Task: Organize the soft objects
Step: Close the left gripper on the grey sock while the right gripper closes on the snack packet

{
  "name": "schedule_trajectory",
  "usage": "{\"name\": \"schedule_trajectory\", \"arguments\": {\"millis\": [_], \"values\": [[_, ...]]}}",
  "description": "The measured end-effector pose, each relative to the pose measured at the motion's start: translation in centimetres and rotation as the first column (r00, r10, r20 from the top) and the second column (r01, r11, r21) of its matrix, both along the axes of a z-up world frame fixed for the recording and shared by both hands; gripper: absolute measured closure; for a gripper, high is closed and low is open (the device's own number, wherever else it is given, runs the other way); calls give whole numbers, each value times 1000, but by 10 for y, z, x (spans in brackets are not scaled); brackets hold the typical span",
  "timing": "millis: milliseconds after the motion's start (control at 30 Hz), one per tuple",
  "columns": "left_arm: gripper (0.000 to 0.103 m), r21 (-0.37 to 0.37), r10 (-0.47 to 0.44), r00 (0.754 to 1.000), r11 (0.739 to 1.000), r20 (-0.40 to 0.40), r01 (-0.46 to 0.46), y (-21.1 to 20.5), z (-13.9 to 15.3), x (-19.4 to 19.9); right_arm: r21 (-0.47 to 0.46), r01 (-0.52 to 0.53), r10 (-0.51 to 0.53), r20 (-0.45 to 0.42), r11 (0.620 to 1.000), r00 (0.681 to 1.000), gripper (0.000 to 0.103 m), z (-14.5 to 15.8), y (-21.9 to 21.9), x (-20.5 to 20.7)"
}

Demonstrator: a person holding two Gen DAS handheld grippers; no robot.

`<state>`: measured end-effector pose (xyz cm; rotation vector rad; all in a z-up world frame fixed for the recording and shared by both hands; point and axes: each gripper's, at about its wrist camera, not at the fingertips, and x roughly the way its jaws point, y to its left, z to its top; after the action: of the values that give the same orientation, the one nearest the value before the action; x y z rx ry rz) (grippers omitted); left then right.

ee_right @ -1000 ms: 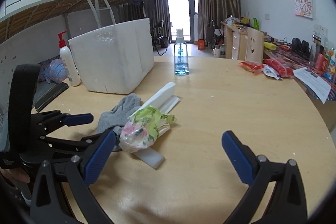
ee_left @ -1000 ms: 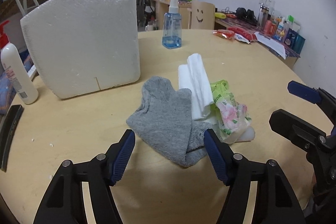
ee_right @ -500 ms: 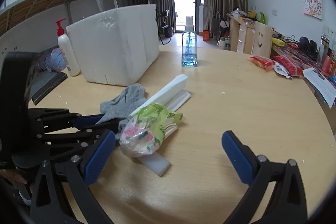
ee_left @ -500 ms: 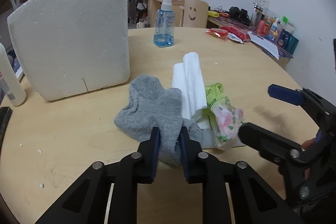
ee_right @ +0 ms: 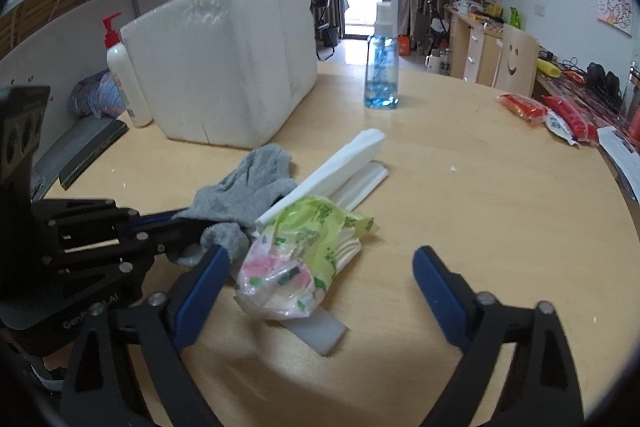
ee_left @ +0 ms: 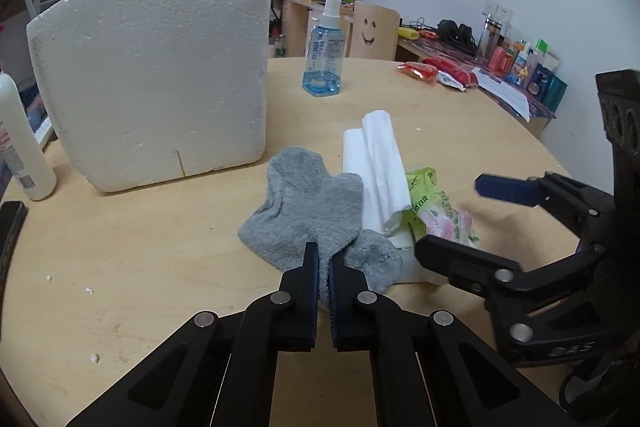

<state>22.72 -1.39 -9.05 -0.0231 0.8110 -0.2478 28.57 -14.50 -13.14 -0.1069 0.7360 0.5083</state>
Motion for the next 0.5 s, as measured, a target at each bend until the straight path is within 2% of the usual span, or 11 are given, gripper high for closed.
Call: {"name": "schedule_trajectory", "arguments": {"millis": [300, 500], "values": [[99, 8, -1, 1000, 1000, 1, 1, 5, 1, -2, -35, -29, 27, -67, 999, 997, 46, -10, 8, 6], [96, 21, -11, 1000, 1000, 13, 11, 4, 1, -5, -9, -42, 41, -124, 999, 991, 47, -14, 8, 8]]}}
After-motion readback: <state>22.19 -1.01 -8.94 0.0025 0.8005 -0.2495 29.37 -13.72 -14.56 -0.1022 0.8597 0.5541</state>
